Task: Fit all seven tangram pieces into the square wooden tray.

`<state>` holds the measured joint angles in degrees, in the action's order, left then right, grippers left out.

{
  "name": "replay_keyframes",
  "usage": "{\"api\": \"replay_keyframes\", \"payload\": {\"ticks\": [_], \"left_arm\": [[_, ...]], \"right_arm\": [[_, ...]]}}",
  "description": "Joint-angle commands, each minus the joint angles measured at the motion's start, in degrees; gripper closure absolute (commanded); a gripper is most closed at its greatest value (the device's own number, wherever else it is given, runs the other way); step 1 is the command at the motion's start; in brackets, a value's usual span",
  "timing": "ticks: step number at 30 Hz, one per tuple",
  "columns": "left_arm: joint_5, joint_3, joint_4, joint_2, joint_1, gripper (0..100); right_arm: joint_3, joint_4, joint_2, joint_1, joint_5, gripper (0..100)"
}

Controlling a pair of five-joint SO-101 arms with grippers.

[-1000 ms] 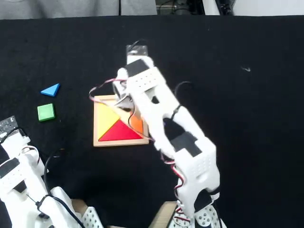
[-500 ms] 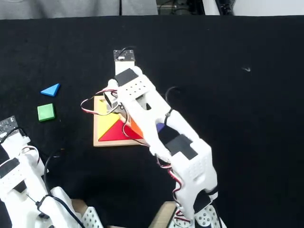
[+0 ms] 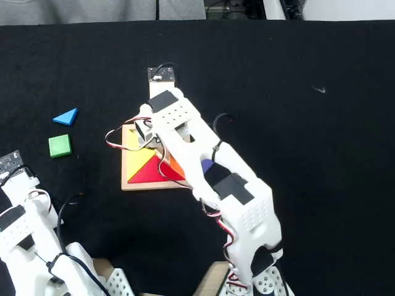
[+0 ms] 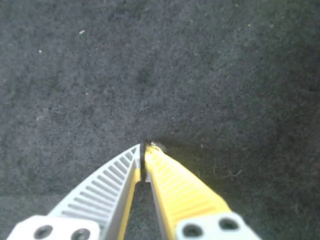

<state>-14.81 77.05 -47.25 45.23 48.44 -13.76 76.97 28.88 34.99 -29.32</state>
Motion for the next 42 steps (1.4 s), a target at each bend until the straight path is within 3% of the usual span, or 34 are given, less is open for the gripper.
{"api": "replay_keyframes", "payload": {"ticks": [1,7,16,18,21,27,32,42], "left_arm": [[-0.53,-0.13,0.62,0.88,-0.4,97],[-0.53,-0.13,0.62,0.88,-0.4,97],[-0.53,-0.13,0.62,0.88,-0.4,97],[-0.53,-0.13,0.62,0.88,-0.4,97],[-0.53,-0.13,0.62,0.88,-0.4,97],[-0.53,-0.22,0.62,0.88,-0.4,97],[-0.53,-0.22,0.62,0.88,-0.4,97],[-0.53,-0.22,0.62,0.88,-0.4,97]], "right_arm": [[-1.71,-0.62,-0.57,0.88,-0.62,87.7],[-1.27,-0.44,-0.57,1.76,-0.62,76.0],[-1.89,0.0,-1.45,0.97,2.02,77.0],[-2.24,0.09,-2.86,-0.7,7.74,80.9],[-2.51,-1.58,-4.7,-4.75,17.41,98.2],[-0.66,-11.16,-1.71,-7.38,29.54,98.5],[-4.18,-11.96,4.09,-7.38,29.8,98.8],[-12.09,-2.29,11.65,-6.86,29.63,98.8]]}}
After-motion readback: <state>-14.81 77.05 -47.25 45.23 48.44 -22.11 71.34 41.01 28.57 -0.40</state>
